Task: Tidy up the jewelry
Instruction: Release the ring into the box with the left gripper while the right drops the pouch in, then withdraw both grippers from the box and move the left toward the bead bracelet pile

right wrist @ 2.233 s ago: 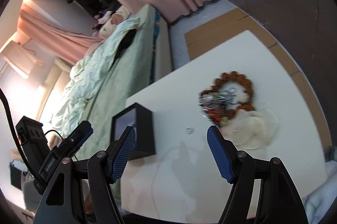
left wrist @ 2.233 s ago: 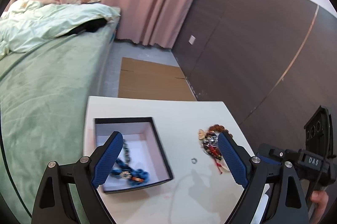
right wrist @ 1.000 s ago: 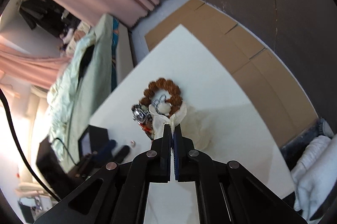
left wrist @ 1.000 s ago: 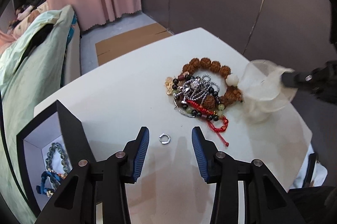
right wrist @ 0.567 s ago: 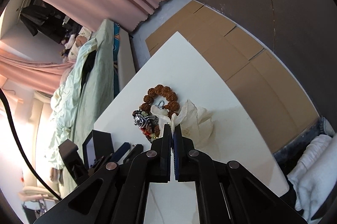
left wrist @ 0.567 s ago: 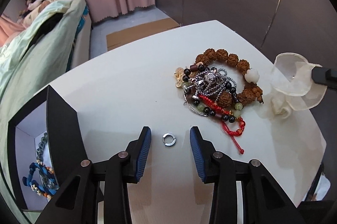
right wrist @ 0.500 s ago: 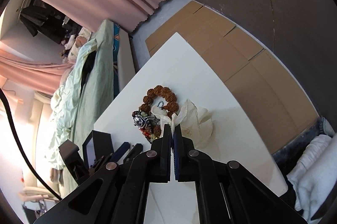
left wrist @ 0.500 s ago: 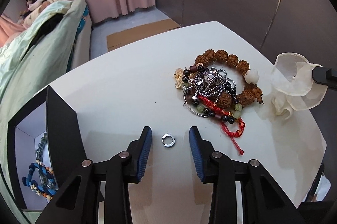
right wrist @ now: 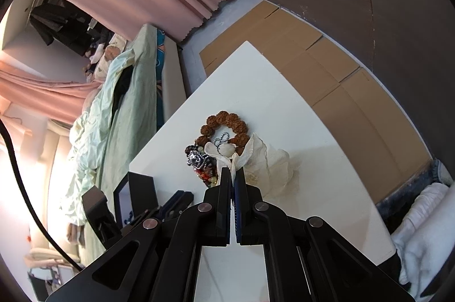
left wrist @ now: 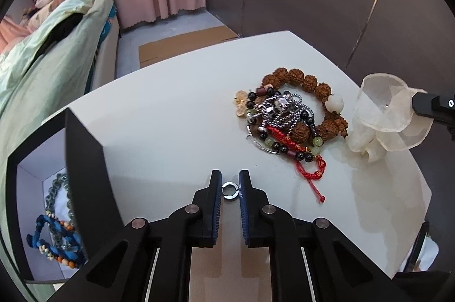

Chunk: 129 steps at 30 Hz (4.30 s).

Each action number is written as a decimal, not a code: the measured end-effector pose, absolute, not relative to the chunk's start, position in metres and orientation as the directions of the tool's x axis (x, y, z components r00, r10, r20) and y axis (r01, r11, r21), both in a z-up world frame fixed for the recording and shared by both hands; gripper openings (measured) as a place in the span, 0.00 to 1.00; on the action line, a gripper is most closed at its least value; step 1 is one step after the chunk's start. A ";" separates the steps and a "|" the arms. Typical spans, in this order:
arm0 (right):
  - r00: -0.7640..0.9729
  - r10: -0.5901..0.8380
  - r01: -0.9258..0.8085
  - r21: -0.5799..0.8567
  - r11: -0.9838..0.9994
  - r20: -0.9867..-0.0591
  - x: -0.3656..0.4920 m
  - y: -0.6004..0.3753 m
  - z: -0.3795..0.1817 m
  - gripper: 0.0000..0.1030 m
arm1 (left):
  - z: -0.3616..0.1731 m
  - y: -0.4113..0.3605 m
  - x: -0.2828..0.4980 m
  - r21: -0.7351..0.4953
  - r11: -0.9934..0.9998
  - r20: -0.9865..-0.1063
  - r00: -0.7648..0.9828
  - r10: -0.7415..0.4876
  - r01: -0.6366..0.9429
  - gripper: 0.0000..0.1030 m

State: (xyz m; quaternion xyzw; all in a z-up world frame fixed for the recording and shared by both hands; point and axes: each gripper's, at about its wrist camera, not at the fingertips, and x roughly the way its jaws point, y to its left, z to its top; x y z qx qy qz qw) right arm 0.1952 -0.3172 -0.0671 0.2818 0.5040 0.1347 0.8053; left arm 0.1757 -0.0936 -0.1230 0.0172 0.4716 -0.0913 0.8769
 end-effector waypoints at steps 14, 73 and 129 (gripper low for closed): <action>0.498 0.527 0.006 0.610 0.792 -0.689 0.188 -0.297 -0.053 0.04 | -0.078 -0.065 0.154 -0.117 0.982 -0.765 0.618 -0.183 0.146 0.12; 0.315 0.745 -0.363 0.651 0.667 -0.588 0.183 -0.092 -0.053 0.56 | -0.031 0.128 0.120 -0.379 0.906 -0.666 0.735 -0.127 -0.187 0.65; 0.485 0.568 0.229 0.723 0.652 -0.666 0.203 -0.336 -0.081 0.70 | -0.046 -0.097 0.192 -0.334 0.942 -0.786 0.539 -0.303 0.043 0.43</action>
